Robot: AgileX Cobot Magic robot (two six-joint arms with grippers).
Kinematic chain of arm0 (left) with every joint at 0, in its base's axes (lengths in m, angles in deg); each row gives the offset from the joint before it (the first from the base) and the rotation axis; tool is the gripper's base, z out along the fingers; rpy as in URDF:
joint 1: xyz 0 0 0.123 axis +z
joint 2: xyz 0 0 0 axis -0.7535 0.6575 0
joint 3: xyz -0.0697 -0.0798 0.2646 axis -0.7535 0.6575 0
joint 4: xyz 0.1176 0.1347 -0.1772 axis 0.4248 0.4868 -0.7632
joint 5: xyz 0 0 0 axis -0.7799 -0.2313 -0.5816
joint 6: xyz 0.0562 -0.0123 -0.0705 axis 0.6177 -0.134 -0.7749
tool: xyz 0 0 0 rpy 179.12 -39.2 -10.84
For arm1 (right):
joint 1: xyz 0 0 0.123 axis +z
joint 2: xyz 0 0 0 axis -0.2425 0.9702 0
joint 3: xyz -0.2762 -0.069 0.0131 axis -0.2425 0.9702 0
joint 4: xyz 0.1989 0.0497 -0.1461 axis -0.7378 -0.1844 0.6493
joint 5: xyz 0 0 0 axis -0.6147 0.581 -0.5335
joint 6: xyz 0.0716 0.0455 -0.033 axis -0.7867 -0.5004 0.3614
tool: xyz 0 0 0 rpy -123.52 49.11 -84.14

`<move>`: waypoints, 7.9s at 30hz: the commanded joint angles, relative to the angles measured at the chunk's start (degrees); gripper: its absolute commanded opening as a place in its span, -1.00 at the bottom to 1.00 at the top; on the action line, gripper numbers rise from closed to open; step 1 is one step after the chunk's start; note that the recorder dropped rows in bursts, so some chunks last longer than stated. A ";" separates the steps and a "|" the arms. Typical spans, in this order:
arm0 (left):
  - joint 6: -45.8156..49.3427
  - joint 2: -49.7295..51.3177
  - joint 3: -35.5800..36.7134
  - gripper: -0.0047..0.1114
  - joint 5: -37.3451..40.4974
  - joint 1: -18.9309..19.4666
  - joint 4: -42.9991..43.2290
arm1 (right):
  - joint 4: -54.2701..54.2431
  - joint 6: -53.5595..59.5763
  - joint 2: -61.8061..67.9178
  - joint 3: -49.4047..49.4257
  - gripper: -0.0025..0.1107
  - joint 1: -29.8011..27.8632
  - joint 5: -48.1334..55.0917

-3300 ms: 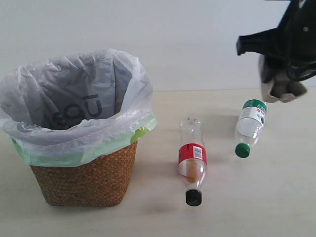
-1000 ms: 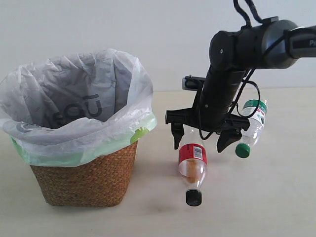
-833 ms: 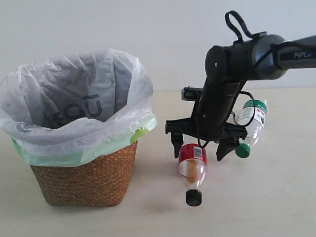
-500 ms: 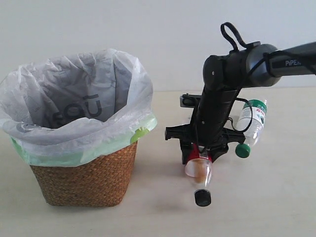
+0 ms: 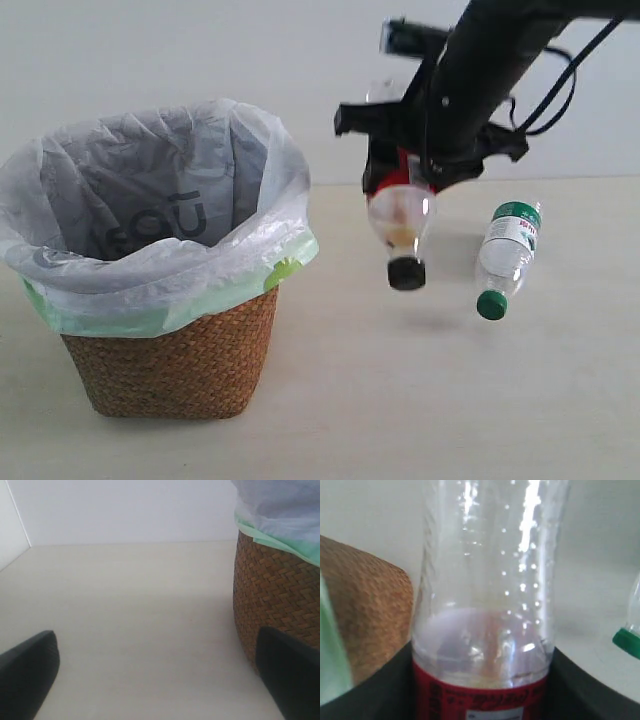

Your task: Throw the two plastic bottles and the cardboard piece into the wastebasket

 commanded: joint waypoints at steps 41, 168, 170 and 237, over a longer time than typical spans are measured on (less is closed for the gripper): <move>-0.50 -0.18 -0.21 0.94 -0.42 0.14 -0.12 | -3.26 -1.64 -4.96 -8.92 -0.96 1.24 5.63; -0.50 -0.18 -0.21 0.94 -0.42 0.14 -0.12 | 12.18 -16.62 15.29 4.15 0.66 -14.94 -11.47; -0.50 -0.18 -0.21 0.94 -0.42 0.14 -0.12 | 4.00 -7.48 14.49 1.53 0.66 -14.94 -10.02; -0.50 -0.18 -0.21 0.94 -0.42 0.14 -0.12 | 2.42 -3.66 11.32 -24.42 0.45 10.17 14.14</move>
